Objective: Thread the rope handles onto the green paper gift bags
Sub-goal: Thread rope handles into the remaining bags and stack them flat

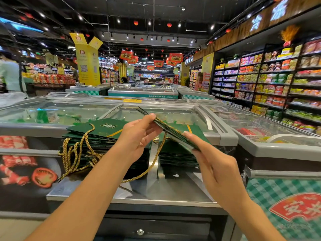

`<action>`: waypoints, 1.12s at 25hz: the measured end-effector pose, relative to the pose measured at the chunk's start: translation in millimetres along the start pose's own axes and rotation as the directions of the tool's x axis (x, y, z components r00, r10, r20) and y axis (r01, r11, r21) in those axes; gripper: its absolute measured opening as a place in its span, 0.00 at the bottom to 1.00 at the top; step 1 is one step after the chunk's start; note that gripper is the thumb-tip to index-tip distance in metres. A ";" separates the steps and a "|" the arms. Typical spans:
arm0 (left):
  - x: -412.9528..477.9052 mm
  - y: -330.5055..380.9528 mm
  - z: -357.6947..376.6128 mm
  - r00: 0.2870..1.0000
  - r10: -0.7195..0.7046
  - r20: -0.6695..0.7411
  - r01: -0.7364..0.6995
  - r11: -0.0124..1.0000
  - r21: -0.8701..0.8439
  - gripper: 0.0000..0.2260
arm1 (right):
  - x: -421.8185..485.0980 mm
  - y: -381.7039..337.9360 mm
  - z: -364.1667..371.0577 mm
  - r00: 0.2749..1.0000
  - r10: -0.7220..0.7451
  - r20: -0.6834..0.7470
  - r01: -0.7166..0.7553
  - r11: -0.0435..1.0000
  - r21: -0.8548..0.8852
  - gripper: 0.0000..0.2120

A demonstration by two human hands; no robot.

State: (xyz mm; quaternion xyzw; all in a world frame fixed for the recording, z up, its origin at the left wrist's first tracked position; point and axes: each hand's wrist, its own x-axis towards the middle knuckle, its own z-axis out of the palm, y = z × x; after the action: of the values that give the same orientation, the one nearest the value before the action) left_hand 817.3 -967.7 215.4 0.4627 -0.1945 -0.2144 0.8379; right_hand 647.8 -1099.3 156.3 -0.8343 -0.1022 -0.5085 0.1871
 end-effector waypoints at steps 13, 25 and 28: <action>-11.6 -75.7 -33.2 0.969 -0.227 0.094 0.176 0.908 0.382 0.11 | 8.7 16.2 -5.7 0.548 0.814 -0.194 -0.324 0.420 0.848 0.11; -4.3 -59.5 -47.8 0.998 -0.048 0.045 0.027 0.923 0.383 0.09 | -40.7 53.6 -7.4 0.713 0.701 -0.005 -0.697 0.709 0.112 0.33; -4.7 -67.7 -49.5 0.994 -0.089 0.062 0.049 0.878 0.476 0.09 | -52.8 53.5 -3.4 0.851 0.492 0.186 -0.479 0.871 -0.109 0.22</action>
State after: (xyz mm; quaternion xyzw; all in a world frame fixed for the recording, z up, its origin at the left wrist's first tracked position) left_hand 827.3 -963.4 132.1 0.6511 -0.2585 -0.2088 0.6824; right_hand 640.0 -1148.3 99.7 -0.8865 0.1077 -0.3577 0.2732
